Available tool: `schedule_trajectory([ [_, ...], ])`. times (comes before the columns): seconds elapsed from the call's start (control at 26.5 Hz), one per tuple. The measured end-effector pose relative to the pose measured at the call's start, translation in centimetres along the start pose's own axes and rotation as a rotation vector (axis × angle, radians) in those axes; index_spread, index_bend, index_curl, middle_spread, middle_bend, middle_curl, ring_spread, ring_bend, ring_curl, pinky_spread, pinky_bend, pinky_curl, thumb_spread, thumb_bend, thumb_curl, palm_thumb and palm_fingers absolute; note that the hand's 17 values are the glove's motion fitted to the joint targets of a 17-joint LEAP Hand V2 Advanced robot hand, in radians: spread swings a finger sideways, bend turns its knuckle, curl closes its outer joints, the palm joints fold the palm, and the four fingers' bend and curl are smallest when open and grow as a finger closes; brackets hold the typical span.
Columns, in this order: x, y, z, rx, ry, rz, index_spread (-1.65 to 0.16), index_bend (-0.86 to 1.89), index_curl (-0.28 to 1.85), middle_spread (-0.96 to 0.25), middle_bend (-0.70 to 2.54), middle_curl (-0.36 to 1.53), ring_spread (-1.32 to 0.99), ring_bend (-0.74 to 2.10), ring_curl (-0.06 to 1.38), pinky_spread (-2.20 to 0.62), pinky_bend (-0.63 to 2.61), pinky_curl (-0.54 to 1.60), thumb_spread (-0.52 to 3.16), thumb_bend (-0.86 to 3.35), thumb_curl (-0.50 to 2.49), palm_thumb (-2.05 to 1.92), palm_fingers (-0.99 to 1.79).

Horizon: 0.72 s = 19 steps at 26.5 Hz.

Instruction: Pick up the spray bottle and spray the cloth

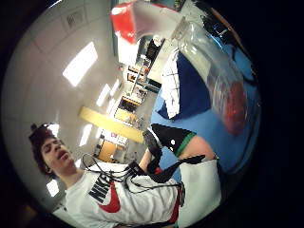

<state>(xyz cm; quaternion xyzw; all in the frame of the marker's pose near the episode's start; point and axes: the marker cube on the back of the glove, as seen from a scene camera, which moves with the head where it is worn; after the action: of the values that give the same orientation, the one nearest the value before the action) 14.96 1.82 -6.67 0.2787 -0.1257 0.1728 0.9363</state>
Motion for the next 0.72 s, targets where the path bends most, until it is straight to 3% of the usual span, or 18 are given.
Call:
schedule_trajectory([
  [0.34,3.0,-1.4,2.5,-0.002,-0.154,0.102,-0.31,0.07,0.16,-0.02,0.36,0.35,0.04,0.39,0.25,0.12,0.67,0.31,0.94,-0.02,0.27,0.52,0.56],
  [0.53,3.3,-0.9,3.0,0.094,-0.113,0.13,-0.31,0.05,0.15,-0.03,0.41,0.37,0.02,0.44,0.28,0.14,0.64,0.3,0.94,-0.01,0.28,0.55,0.6],
  [0.72,4.3,-0.7,2.7,0.185,-0.075,0.144,-0.31,0.07,0.14,-0.06,0.53,0.41,-0.02,0.53,0.3,0.16,0.56,0.27,0.95,0.06,0.33,0.73,0.81],
])
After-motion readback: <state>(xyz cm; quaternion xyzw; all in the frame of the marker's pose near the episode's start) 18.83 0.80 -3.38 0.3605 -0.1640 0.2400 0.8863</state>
